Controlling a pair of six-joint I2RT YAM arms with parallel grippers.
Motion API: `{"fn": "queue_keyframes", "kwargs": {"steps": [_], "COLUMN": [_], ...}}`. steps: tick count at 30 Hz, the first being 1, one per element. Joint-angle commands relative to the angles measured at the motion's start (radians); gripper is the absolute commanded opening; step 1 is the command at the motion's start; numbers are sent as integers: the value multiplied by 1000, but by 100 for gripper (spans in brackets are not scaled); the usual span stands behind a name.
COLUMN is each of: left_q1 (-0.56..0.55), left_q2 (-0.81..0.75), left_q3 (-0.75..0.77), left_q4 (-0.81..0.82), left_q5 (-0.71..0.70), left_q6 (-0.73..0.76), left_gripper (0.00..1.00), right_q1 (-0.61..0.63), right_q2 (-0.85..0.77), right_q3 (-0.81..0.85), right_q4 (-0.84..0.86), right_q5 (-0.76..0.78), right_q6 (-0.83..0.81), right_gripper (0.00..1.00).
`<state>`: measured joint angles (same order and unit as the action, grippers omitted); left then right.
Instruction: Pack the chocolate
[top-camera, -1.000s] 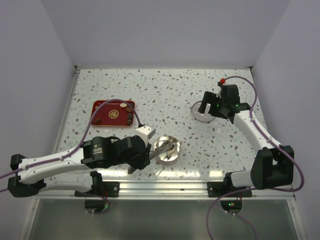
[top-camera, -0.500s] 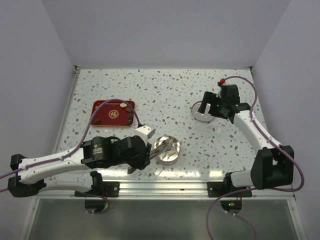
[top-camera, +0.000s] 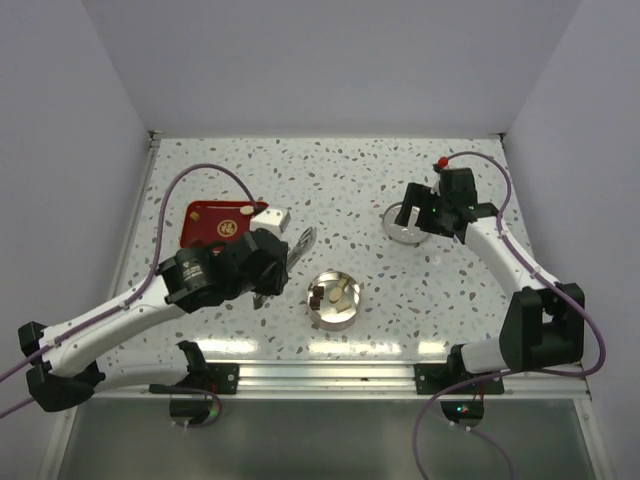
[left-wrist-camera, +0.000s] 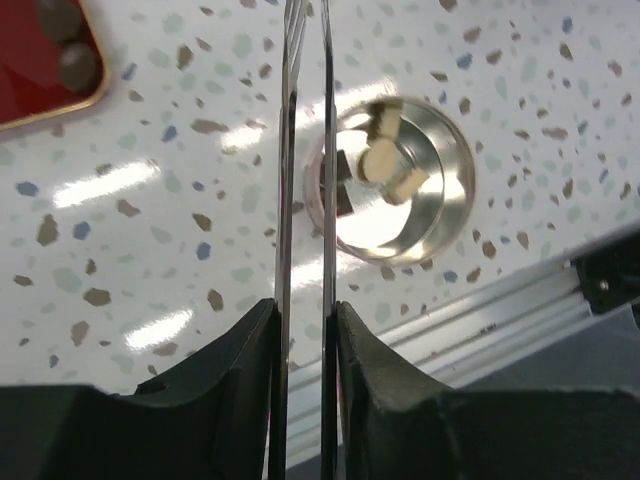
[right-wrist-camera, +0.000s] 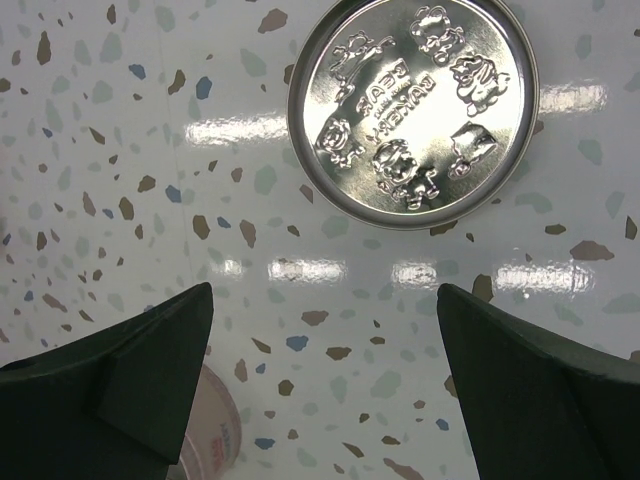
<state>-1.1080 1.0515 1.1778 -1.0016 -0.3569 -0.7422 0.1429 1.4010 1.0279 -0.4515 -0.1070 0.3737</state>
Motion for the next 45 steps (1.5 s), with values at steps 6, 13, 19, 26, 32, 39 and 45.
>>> {"fn": "queue_keyframes", "kwargs": {"steps": [6,13,19,26,32,39,45], "left_q1": [543,755,792,816,827,855,878], "left_q2": [67,90,93,78,84,123,174], "left_q3": [36,7,-65,-153,-191,-213,-222], "left_q4": [164,208,257,277,322,363,411], "left_q5": [76,122,235,277,262,222,226], "left_q6": [251,382,464,472,469,492,512], "left_gripper": [34,34,35,36,36,38,38], "right_q1": [-2,-2,-2,-2,0,-2,-2], "right_q2": [3,-28,-42,-39,-34,-42,-42], "right_q3": [61,37,27,26,24,21,26], "right_q4": [-1,-13,-21,-24,-24,-30,-36], "right_q5": [-36,-14,-13,-11,-19,-8,-3], "right_q6": [-2,-19,-19,-21,-19,-25,-27], "right_gripper": [97,97,97,97,97,97,97]}}
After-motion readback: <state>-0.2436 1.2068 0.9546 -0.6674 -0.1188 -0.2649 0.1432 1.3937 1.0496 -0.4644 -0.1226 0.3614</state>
